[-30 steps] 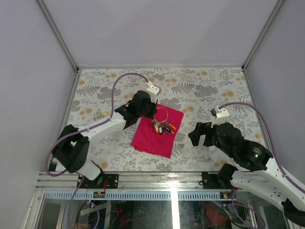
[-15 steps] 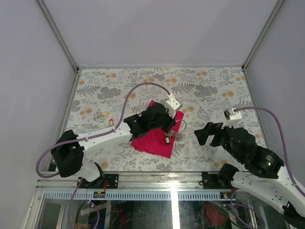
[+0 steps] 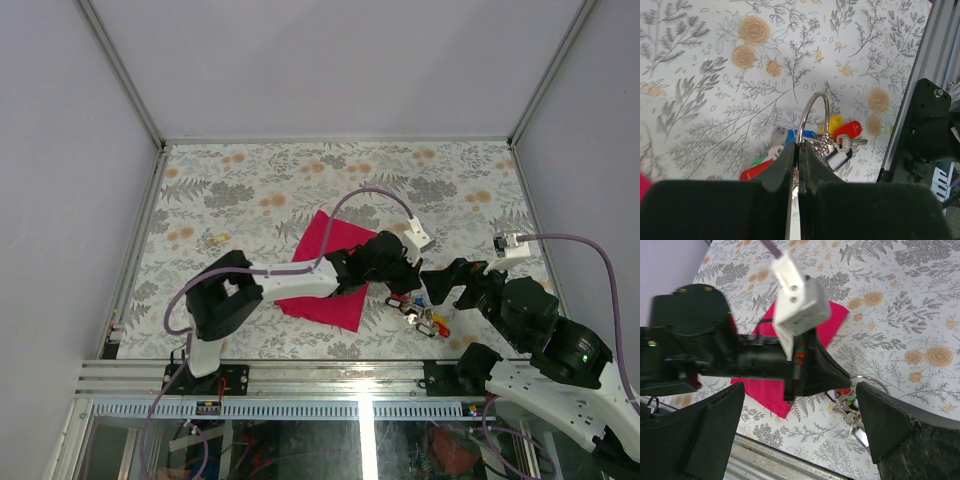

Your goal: Put the keys on the keyring

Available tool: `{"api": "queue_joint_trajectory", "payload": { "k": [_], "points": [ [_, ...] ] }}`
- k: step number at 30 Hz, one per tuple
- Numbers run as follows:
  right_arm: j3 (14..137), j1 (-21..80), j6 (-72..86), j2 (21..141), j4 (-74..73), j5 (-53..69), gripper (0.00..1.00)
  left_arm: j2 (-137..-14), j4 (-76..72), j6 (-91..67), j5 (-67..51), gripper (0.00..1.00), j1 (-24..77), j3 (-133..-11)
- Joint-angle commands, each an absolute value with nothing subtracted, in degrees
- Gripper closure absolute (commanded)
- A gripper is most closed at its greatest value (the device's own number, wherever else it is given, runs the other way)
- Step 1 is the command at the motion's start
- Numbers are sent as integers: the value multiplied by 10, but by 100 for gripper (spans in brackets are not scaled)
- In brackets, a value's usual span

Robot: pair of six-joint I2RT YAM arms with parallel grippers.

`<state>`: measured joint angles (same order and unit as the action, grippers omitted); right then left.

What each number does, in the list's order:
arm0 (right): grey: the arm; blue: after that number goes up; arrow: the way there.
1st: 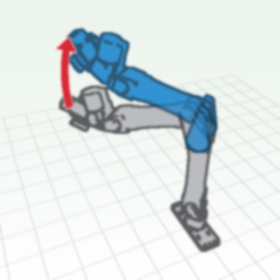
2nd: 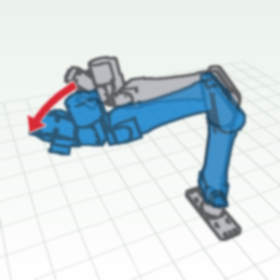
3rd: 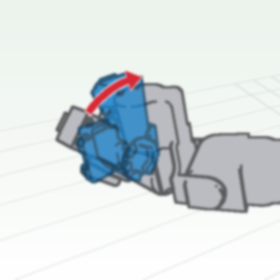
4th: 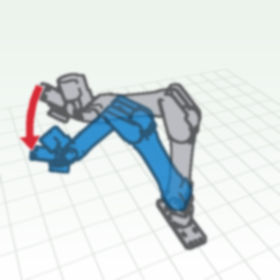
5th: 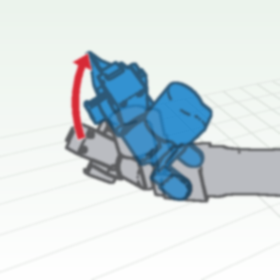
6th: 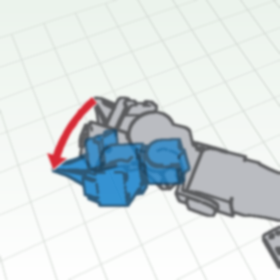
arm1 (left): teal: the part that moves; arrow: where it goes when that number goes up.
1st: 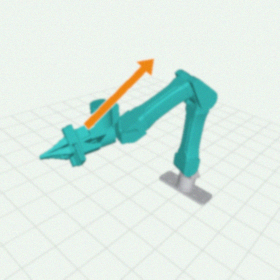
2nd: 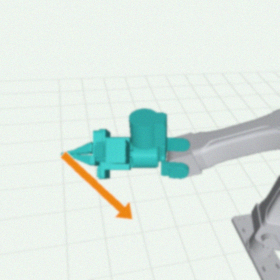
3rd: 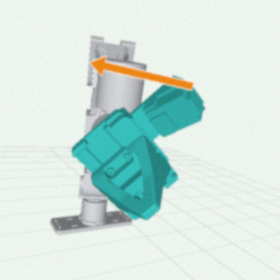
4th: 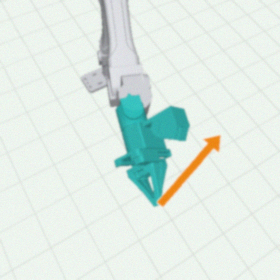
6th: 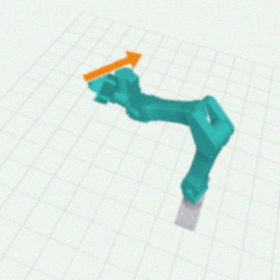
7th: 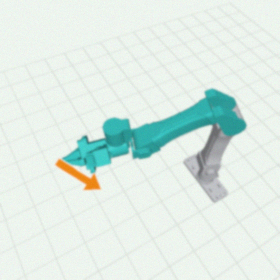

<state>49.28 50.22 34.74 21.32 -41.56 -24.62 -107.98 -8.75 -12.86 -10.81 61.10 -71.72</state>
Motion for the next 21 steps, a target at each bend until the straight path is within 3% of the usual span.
{"api": "queue_joint_trajectory", "payload": {
  "k": [1, 7, 11, 21],
  "points": [
    [504, 502, 362, 210, -409, -270, 1, -1128, -160, -141, -129, 100, 607, -785],
    [504, 503, 375, 219, -424, -270, 1, -1200, -134, -136, -148, 100, 569, -842],
    [511, 502, 374, 224, -449, -298, 1, -1190, -124, -131, -141, 82, 553, -845],
    [545, 502, 312, 265, -463, -290, 1, -1031, -48, -100, -102, 52, 482, -778]
  ]
}}
